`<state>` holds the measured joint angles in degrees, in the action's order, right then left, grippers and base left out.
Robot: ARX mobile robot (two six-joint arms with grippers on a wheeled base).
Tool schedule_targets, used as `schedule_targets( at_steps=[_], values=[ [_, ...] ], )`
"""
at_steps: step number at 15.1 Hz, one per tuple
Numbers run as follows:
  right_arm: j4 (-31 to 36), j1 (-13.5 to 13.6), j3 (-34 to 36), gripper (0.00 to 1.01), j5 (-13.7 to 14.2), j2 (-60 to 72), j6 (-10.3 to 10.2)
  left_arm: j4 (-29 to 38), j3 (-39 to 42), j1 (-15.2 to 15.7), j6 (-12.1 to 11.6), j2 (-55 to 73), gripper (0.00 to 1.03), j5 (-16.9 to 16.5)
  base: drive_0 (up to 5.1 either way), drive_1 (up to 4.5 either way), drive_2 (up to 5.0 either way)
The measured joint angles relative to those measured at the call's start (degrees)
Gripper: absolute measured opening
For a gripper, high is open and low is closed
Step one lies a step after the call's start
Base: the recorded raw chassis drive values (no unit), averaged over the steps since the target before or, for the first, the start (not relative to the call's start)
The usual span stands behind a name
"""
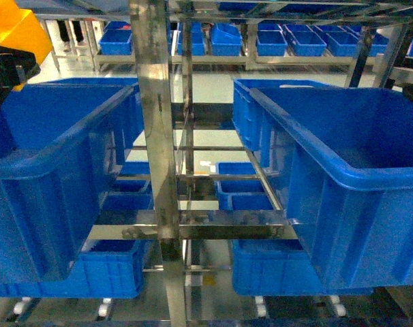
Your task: Sort and place red and yellow blocks in left bins
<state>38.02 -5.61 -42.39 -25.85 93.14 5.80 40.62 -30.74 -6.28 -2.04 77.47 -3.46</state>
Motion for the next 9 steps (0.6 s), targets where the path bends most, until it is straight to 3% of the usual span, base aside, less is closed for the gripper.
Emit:
schedule_targets(
  at_steps=[4, 7, 9],
  values=[
    [-3.5, 1.1, 12.2, 0.98, 0.5, -20.2, -3.3, 0.0, 0.0, 0.0, 0.0, 0.0, 0.26, 0.0, 0.0, 0.0, 0.0],
    [-9.2, 1.1, 16.9, 0.98, 2.7, -33.4, -4.3, 0.0, 0.0, 0.0, 0.0, 0.0, 0.26, 0.0, 0.0, 0.0, 0.0],
    [-9.6, 1.1, 18.2, 0.98, 3.0, -36.3, -4.5, -0.1, 0.0, 0.1, 0.0, 0.0, 0.26, 0.0, 0.0, 0.0, 0.0]
  ],
)
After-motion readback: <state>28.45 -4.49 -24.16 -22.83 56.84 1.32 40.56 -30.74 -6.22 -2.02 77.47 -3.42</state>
